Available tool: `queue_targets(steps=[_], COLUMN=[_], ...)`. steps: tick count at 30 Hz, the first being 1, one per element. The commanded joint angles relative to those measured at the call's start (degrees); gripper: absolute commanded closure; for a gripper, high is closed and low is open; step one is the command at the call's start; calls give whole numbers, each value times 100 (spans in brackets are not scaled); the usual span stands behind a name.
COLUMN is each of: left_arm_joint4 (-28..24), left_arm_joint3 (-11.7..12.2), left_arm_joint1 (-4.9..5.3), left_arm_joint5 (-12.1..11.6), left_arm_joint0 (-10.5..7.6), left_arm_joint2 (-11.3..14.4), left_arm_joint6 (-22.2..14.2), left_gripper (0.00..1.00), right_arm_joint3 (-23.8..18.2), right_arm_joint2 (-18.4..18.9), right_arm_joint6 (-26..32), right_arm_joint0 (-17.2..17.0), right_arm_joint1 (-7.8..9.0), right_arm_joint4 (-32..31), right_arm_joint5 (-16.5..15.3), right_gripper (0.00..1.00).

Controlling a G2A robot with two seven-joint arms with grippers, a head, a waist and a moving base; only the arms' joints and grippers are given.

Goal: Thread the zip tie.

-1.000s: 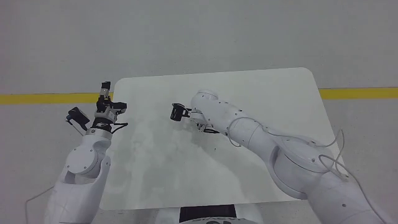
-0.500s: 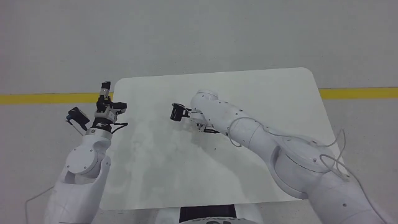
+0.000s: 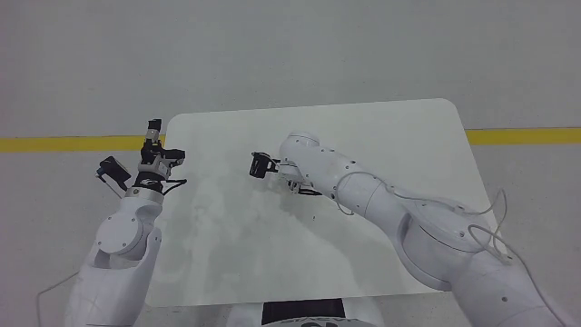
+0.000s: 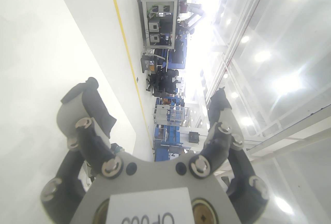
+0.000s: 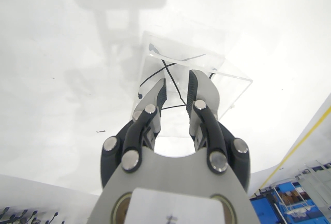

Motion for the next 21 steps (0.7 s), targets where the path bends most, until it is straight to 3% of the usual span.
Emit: queue_targets(steps=[1, 15, 21], left_arm_joint4=[0, 0, 0], left_arm_joint3=[0, 0, 0], left_arm_joint1=[0, 0, 0], left_arm_joint5=[0, 0, 0], left_arm_joint0=[0, 0, 0], left_arm_joint2=[0, 0, 0], left_arm_joint6=[0, 0, 0], left_gripper=[0, 0, 0], right_arm_joint3=[3, 57, 14], right_arm_joint2=[0, 0, 0], right_arm_joint6=[0, 45, 91], right_arm_joint0=[-3, -54, -15], right_arm_joint1=[1, -24, -14], right_arm_joint4=[-2, 47, 92], right_arm_joint5=[0, 0, 0], right_gripper=[79, 100, 100])
